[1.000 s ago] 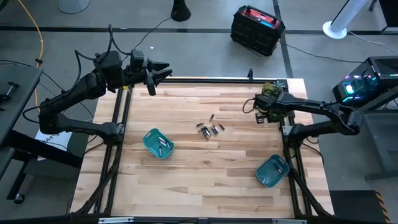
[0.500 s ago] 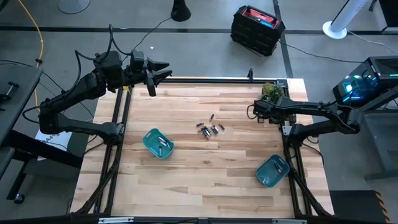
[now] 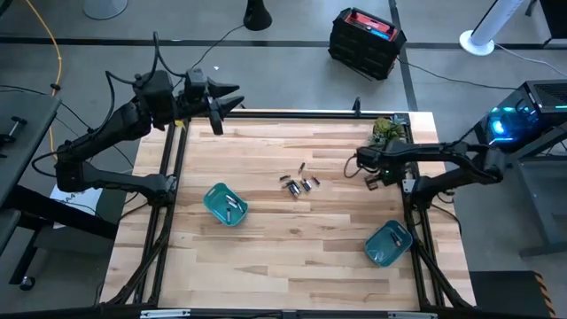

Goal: Sort batteries
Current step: Put the silver battery into the green bin

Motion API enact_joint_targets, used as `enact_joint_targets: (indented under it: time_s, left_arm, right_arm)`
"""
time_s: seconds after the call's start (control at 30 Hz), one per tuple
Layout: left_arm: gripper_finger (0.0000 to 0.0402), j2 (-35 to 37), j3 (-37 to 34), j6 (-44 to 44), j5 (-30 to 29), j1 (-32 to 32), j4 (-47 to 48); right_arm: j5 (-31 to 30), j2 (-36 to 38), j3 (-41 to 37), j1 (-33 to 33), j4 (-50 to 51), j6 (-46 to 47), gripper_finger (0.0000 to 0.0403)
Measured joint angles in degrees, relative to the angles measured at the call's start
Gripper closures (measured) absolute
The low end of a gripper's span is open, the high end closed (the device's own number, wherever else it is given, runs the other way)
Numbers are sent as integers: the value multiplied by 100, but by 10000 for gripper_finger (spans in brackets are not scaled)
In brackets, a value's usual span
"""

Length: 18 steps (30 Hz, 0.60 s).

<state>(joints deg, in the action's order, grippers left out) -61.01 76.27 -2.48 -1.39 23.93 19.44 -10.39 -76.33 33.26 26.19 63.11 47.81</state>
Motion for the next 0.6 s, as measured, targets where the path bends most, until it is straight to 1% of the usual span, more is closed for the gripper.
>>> enact_joint_targets:
  time_s: [0.07,0.17,0.23,0.3,0.47,0.6]
  left_arm:
    - [229,-11,0,18,0,39,-8]
    - [229,-17,-4,18,2,116,0]
    - [229,-17,-4,17,2,161,-14]
    - [229,-15,-4,17,1,182,-15]
    - [229,-15,-4,16,4,196,-41]
    - [229,-17,-4,26,2,194,-72]
  right_arm:
    - [-6,-202,-46,8,-94,-187,403]
    - [-180,-586,-31,27,-207,-551,403]
    - [-271,-857,-35,89,-16,-667,403]
    - [-276,-1086,-30,151,-54,-757,403]
    - [-177,-1319,-7,165,-39,-841,403]
    - [-242,-1354,-1,198,-29,-772,403]
